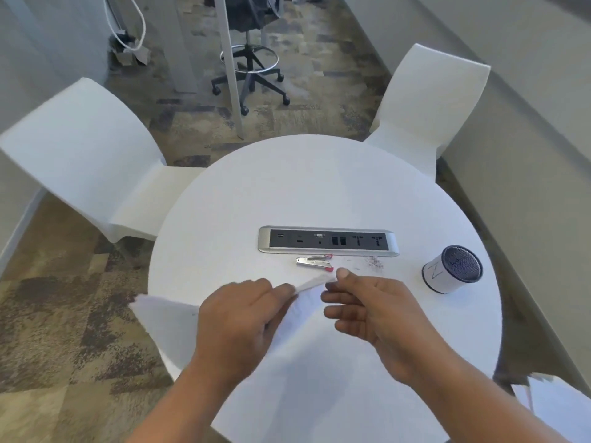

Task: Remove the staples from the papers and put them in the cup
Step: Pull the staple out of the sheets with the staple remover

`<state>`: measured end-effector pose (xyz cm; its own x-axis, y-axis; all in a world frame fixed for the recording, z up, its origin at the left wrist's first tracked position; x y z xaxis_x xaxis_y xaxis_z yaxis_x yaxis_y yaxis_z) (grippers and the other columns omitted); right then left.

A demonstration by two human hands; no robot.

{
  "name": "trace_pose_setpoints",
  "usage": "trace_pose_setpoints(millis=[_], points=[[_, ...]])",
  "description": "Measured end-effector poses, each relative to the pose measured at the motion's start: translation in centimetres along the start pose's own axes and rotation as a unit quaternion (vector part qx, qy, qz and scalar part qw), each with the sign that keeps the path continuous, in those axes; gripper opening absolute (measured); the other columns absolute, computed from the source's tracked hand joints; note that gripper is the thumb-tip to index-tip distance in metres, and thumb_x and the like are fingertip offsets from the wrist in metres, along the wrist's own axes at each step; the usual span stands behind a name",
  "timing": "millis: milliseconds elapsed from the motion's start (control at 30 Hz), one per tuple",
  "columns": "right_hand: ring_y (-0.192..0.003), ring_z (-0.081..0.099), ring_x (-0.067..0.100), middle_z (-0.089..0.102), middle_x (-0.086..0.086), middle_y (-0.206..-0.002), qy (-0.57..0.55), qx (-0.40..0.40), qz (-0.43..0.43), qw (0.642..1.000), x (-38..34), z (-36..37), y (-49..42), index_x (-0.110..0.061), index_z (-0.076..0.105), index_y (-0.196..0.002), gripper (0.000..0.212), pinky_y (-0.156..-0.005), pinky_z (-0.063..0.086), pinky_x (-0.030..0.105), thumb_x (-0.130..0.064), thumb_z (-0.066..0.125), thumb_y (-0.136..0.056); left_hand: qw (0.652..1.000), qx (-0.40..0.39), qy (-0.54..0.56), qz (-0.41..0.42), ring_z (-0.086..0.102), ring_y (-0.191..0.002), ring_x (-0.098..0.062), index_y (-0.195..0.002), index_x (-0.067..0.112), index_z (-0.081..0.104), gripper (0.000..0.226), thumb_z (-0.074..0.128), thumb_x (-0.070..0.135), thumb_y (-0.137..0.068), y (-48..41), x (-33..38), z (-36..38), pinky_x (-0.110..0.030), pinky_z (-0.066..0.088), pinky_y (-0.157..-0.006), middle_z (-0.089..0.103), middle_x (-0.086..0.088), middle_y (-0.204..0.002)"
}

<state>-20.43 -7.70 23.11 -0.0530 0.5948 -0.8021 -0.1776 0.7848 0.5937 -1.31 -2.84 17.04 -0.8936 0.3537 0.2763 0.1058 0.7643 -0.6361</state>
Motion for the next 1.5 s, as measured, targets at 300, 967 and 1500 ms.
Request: trace_pose_setpoints(millis=[300, 967, 1500], points=[[-0.061, 0.062, 0.013, 0.073, 0.007, -0.077, -0.023, -0.047, -0.125, 0.991, -3.0, -0.4, 5.2, -0.014, 0.079, -0.077, 0.021, -0.055, 0.048, 0.023, -0.007, 0.063, -0.089, 0.99, 0.12, -0.05, 0.062, 0.061, -0.06, -0.03, -0.085, 0.005, 0.077, 0.005, 0.073, 0.004, -0.085, -3.6, 4.1, -3.6, -0.039, 0.045, -0.047, 0.07, -0.007, -0.076], [-0.064, 0.056, 0.011, 0.07, 0.004, -0.077, -0.057, -0.079, -0.166, 0.981, -3.4, -1.2, 8.1, -0.009, 0.078, -0.084, 0.023, -0.061, 0.045, 0.025, -0.025, 0.069, -0.07, 0.982, 0.138, -0.014, 0.126, 0.049, -0.058, -0.024, -0.116, 0.018, 0.064, 0.03, 0.067, 0.005, -0.089, -5.1, 7.3, -6.0, -0.033, 0.037, -0.048, 0.056, -0.004, -0.078], [-0.061, 0.058, 0.013, 0.068, 0.006, -0.069, -0.062, -0.098, -0.194, 0.974, -5.3, -1.0, 10.0, -0.011, 0.079, -0.077, 0.018, -0.053, 0.047, 0.021, -0.024, 0.072, -0.067, 0.984, 0.139, 0.057, 0.098, 0.042, -0.059, -0.02, -0.122, 0.017, 0.063, 0.036, 0.061, -0.001, -0.091, -6.1, 7.8, -7.3, -0.032, 0.036, -0.051, 0.052, -0.005, -0.063]])
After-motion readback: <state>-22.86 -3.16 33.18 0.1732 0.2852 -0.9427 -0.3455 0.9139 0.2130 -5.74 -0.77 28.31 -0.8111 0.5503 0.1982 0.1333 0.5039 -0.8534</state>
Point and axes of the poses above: each hand's wrist, its own y-axis away from the middle knuckle, its own z-axis out of the palm, x = y × z, the point moved 1 cm from there along -y, towards the middle knuckle
